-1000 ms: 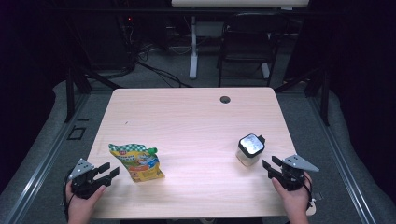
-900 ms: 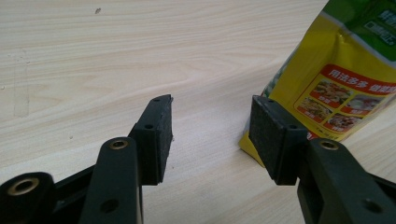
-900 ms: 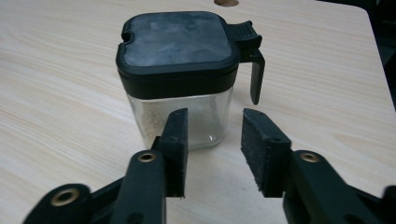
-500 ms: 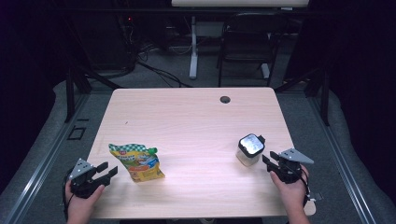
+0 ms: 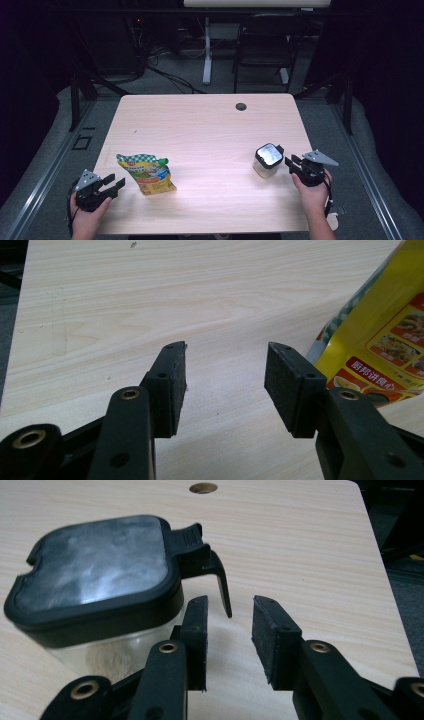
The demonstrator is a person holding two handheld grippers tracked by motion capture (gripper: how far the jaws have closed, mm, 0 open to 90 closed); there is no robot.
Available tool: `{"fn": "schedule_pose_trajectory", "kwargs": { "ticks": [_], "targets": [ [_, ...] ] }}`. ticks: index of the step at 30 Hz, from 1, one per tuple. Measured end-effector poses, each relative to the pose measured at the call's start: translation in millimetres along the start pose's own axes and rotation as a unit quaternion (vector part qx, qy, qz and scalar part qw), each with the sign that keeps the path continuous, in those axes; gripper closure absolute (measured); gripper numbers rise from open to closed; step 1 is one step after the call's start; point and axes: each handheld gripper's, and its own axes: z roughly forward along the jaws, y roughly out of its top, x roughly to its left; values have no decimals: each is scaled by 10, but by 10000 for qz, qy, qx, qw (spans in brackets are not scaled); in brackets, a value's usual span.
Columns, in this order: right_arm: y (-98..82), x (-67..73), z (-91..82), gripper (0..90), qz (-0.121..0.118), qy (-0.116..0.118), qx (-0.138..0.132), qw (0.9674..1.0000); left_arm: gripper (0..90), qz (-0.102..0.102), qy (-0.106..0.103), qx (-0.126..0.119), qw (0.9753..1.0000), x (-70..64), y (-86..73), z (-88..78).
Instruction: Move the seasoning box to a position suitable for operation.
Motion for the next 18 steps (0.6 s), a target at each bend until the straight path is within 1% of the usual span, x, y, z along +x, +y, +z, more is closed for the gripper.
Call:
{"fn": "schedule_pose_trajectory", "kwargs": {
  "ticks": [2,4,7,8,9,10,11,12,13,15,16,18],
  "targets": [
    [12,-4,27,692,31,25,1,10000,519,-12,-1,3,10000,-3,-1,4],
    [25,8,46,705,-59,10,48,10000,525,-14,6,-5,10000,-5,0,2],
    [39,40,62,738,-142,81,36,9999,533,-14,18,-27,10000,-4,2,-7],
    [41,56,61,751,-196,52,47,9998,535,-12,15,-27,10000,-3,3,-10],
    [42,67,57,754,-227,74,68,9997,537,-13,18,-32,10000,-3,4,-11],
    [39,77,58,753,-207,134,42,9997,538,-41,8,-54,10000,-1,3,-10],
    [39,77,58,753,-207,134,42,9997,539,-41,8,-54,10000,-1,3,-10],
    [35,107,44,749,-264,228,98,9993,540,-114,-33,-79,9999,2,6,-17],
    [34,122,40,747,-303,263,104,9991,540,-124,-43,-82,9999,1,8,-21],
    [31,147,37,747,-343,282,110,9990,543,-110,-37,-114,9999,-4,8,-19],
    [28,207,30,743,-451,339,149,9983,543,-99,-36,-113,9999,-13,11,-21],
    [19,254,38,740,-471,386,143,9980,544,-70,-33,-80,9999,-16,11,-20]
  ]
}}
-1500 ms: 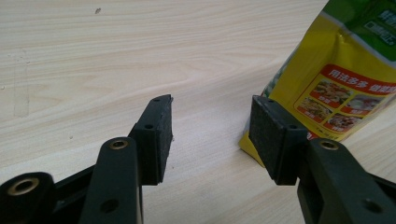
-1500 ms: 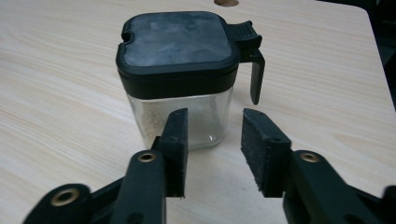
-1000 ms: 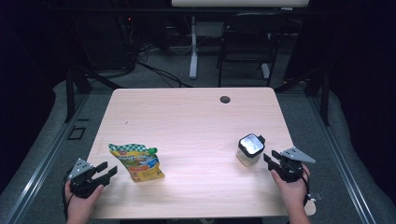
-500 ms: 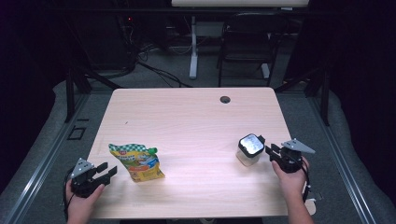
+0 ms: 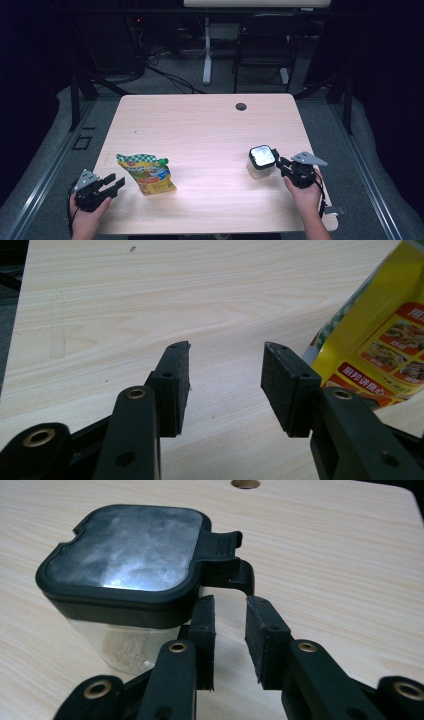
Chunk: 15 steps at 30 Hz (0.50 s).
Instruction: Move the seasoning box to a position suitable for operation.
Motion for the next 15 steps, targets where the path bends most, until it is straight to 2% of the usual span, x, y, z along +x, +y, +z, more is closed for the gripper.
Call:
{"fn": "schedule_pose_trajectory", "kwargs": {
  "ticks": [2,5,9,12,15],
  "targets": [
    [-6,35,29,728,-54,0,10,10000,547,20,19,15,10000,3,-2,2],
    [-25,42,90,716,-72,-160,58,9998,554,10,25,-6,10000,15,-8,1],
    [-44,-1,175,700,143,-273,71,9995,556,-12,49,8,10000,27,-9,-4],
    [-44,-25,238,697,141,-360,101,9992,558,-6,47,32,10000,24,-11,6],
    [-56,-42,288,731,153,-406,154,9989,561,22,40,19,10000,18,-12,11]
  ]
}}
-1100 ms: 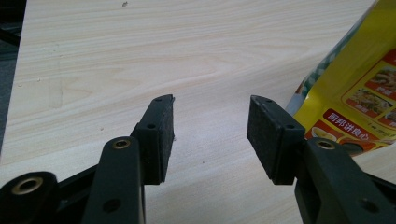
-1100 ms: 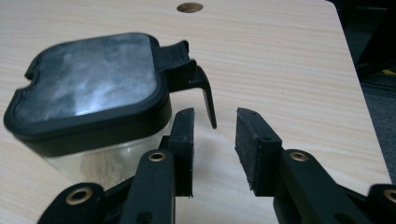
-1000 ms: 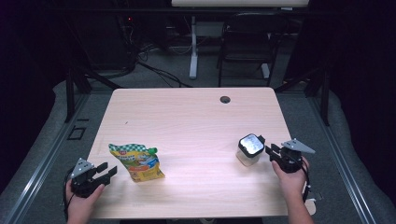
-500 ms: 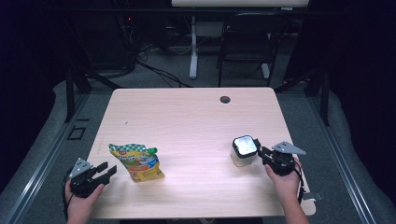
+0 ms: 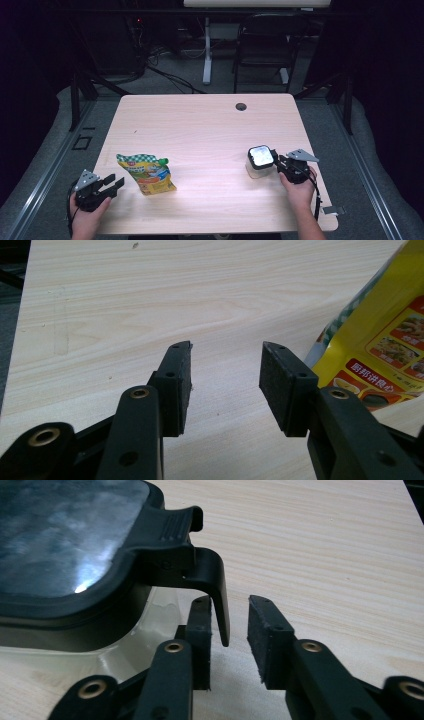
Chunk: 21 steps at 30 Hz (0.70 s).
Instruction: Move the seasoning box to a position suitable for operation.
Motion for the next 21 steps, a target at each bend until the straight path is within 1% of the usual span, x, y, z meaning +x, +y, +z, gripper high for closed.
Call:
{"fn": "schedule_pose_trajectory", "kwargs": {
  "ticks": [2,5,6,7,9,11,13,16,21],
  "targets": [
    [-3,5,19,757,21,59,-53,10000,563,-2,-1,-5,10000,1,0,-1],
    [13,34,13,773,-103,-37,-123,9999,565,-12,1,20,10000,7,-1,-1],
    [16,43,11,782,-115,-59,-161,9998,565,-17,1,17,10000,8,-1,1],
    [18,49,13,792,-95,-32,-205,9997,566,-15,6,18,10000,7,-1,1],
    [17,50,21,822,-76,-21,-174,9998,567,-7,5,0,10000,3,-1,3],
    [13,55,30,834,-33,-17,-163,9999,571,2,13,5,10000,0,0,3],
    [21,71,21,844,-94,-73,-112,9999,572,7,17,4,10000,0,0,2],
    [30,133,2,855,-266,-268,-33,9993,574,-2,27,-12,10000,4,-1,2],
    [22,191,-33,857,-196,-269,-24,9994,574,-2,37,13,10000,13,3,-1]
  ]
}}
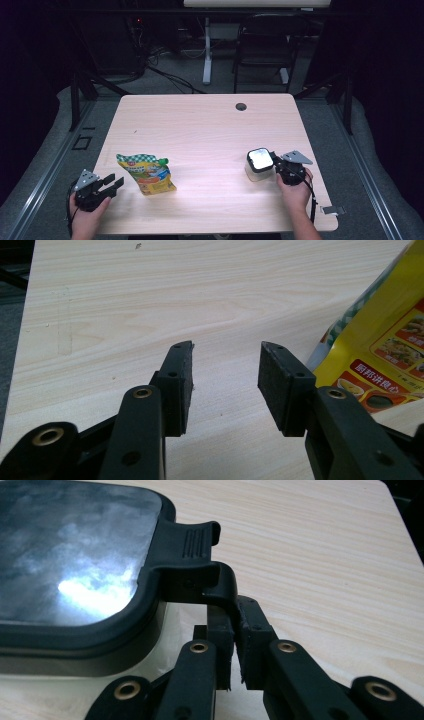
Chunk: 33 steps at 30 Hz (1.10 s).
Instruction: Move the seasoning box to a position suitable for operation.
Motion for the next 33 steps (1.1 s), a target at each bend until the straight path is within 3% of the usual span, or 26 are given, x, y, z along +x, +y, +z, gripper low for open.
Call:
{"fn": "schedule_pose_trajectory", "kwargs": {
  "ticks": [8,11,13,25,33],
  "targets": [
    [15,148,-89,852,22,122,-2,9999,577,15,-10,0,10000,-10,1,7],
    [3,220,-130,860,328,359,-28,9988,578,10,-6,-8,10000,-8,3,7],
    [0,240,-144,861,359,381,-30,9986,578,7,-6,-37,10000,-8,2,6],
    [-20,660,-373,854,-71,684,-79,9976,579,15,-18,-52,10000,-9,6,-14],
    [-49,826,-330,854,-177,775,-114,9968,581,29,5,-30,10000,-10,0,1]
  ]
}}
